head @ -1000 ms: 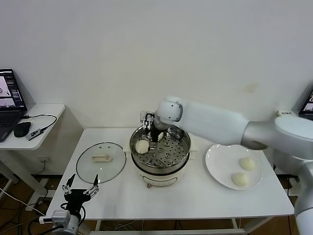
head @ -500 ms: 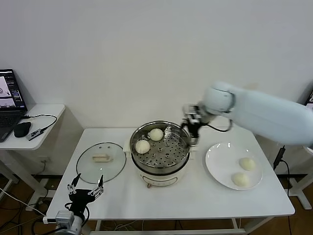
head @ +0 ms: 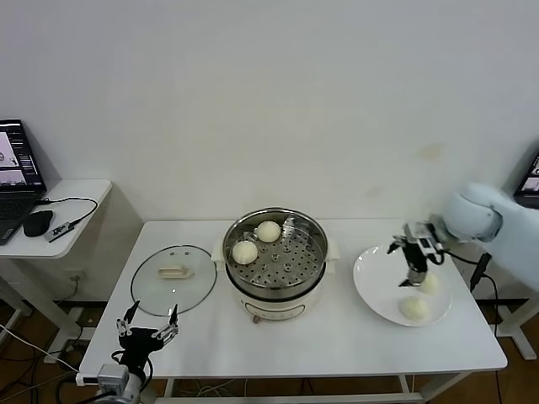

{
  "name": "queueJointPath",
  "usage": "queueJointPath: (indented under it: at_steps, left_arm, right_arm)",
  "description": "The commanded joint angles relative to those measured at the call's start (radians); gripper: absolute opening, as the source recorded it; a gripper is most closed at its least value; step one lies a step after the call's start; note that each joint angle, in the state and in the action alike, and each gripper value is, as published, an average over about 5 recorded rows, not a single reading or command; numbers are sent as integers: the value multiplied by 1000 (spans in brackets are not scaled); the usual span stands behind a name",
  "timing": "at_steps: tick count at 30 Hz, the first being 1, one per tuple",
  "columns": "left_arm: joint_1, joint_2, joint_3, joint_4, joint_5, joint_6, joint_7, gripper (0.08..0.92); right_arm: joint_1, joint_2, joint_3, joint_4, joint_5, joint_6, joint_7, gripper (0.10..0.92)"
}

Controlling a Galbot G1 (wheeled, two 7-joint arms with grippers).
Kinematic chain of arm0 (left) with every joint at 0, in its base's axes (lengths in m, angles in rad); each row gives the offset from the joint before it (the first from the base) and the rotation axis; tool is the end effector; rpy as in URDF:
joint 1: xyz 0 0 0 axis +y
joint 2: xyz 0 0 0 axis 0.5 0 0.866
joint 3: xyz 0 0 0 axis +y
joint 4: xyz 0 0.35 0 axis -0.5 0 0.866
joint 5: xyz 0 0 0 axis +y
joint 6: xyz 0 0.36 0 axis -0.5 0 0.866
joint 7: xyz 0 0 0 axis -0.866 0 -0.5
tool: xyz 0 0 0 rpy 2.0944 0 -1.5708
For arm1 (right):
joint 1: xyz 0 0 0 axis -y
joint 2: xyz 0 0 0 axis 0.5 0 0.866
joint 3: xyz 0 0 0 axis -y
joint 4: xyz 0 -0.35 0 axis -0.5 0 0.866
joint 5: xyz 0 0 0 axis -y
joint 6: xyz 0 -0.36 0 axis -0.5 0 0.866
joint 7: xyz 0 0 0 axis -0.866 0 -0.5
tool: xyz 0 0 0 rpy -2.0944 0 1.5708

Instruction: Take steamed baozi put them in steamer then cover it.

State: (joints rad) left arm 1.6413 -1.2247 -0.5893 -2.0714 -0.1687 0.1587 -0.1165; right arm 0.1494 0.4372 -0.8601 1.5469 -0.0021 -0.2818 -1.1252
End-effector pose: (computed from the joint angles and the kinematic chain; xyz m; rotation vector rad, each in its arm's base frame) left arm 0.1718 0.0796 -0.3087 0.0170 -2.8907 -0.2684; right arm 0.4640 -0.1751 -0.1103 1.2373 -1.4312 1.4071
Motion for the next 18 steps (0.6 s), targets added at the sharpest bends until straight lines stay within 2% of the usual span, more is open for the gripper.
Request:
queueJointPath:
  at_steps: [1, 18]
  left_arm:
    - [1, 0, -1, 3, 2, 1, 1, 823]
    - [8, -11, -14, 11, 11, 2, 0, 823]
  right_arm:
    - [-410, -99, 334, -61, -186, 71, -25, 823]
    - [-521, 114, 439, -270, -259, 79, -9, 823]
